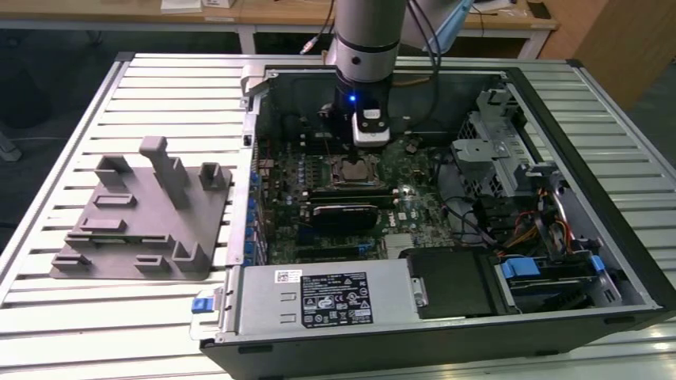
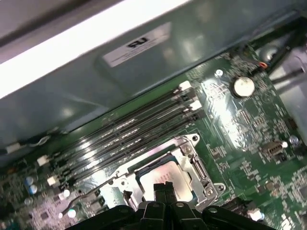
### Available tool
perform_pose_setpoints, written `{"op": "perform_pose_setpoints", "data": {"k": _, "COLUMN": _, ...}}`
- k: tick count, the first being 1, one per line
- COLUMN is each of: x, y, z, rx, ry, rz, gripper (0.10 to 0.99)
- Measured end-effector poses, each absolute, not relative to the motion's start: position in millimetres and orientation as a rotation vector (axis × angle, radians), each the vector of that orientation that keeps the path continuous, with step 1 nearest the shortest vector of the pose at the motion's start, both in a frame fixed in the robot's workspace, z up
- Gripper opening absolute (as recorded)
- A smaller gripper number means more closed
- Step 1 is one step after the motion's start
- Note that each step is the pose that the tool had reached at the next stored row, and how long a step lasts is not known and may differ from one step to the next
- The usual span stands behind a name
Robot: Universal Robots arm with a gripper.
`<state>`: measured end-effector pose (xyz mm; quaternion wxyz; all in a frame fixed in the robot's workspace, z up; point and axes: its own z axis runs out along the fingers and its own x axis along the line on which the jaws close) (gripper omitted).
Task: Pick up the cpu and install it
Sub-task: 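Close the cpu cover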
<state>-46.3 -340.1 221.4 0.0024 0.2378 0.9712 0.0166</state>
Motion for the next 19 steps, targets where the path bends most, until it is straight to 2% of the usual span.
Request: {"op": "perform_pose_setpoints", "data": {"k": 19, "x": -46.3, "y": -340.1, "z": 220.9, "rx": 0.241, "ry": 3.132, "rz": 0.05, "gripper": 0.106}}
